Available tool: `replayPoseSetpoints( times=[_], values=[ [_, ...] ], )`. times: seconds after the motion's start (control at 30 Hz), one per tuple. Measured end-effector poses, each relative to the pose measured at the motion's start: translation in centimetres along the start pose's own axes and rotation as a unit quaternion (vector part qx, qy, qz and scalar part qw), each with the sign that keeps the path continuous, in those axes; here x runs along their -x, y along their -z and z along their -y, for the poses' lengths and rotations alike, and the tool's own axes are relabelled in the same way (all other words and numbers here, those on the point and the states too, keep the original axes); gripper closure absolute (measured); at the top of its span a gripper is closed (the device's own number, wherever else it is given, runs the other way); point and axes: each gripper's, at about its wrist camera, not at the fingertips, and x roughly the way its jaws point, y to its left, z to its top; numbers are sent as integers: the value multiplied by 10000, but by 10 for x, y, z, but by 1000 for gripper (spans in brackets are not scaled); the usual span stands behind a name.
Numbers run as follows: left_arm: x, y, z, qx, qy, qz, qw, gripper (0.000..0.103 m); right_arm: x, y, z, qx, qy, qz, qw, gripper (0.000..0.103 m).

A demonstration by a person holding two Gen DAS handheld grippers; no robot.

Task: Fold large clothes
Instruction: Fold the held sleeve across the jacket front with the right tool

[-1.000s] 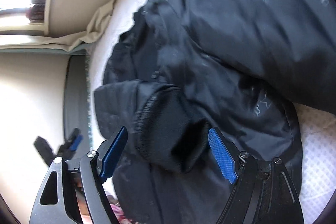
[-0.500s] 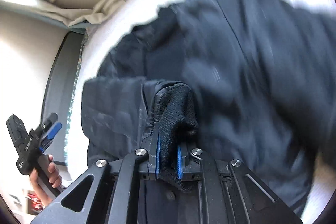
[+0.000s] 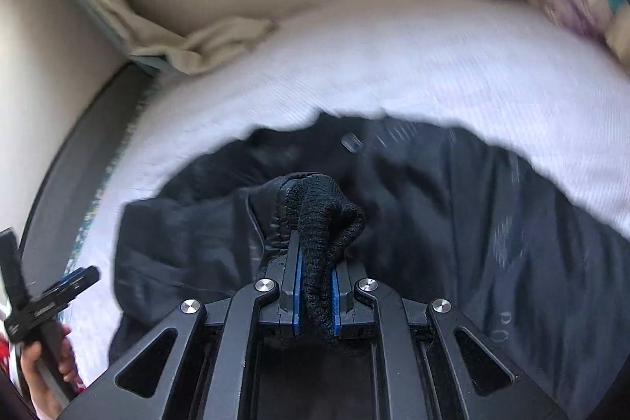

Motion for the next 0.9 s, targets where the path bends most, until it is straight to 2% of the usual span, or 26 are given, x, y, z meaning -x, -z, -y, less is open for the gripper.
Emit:
replayPoseSetpoints(
  times=[0.07, 0.13, 0.2, 0.27, 0.33, 0.4, 0.47, 0.5, 0.57, 0.6, 0.7, 0.9],
  values=[
    [-7, 1, 5, -100, -27, -76, 9999, 5, -18, 6, 16, -259, 122, -253, 9993, 92],
    [-10, 3, 9, -186, -21, -97, 9998, 7, -27, 12, 29, -503, 233, -453, 9974, 78],
    [-11, 4, 13, -223, 44, -76, 9997, 8, -25, 13, 36, -647, 279, -504, 9962, 69],
    [-10, 4, 17, -290, 114, -40, 9995, 9, -9, 9, 39, -731, 425, -438, 9955, 61],
    [-13, 4, 23, -392, 133, -20, 9991, 11, 11, 5, 34, -568, 734, -99, 9956, 54],
    [-20, 5, 28, -469, 147, -99, 9987, 17, 28, 5, 25, -209, 880, 265, 9956, 54],
    [-31, 7, 33, -523, 85, -197, 9984, 19, 31, 8, 16, -14, 740, 305, 9968, 56],
    [-36, 9, 35, -592, -26, -201, 9980, 19, 27, 12, 9, 131, 566, 236, 9980, 67],
    [-43, 11, 39, -731, -188, -199, 9969, 19, 15, 20, -5, 434, 512, 85, 9977, 84],
    [-47, 12, 40, -796, -245, -208, 9963, 19, 8, 22, -11, 570, 579, 51, 9967, 87],
    [-55, 17, 40, -886, -297, -257, 9953, 19, -16, 33, -20, 915, 867, -92, 9920, 87],
    [-70, 22, 40, -982, -330, -290, 9942, 18, -41, 40, -12, 878, 1026, -276, 9905, 87]
  ],
)
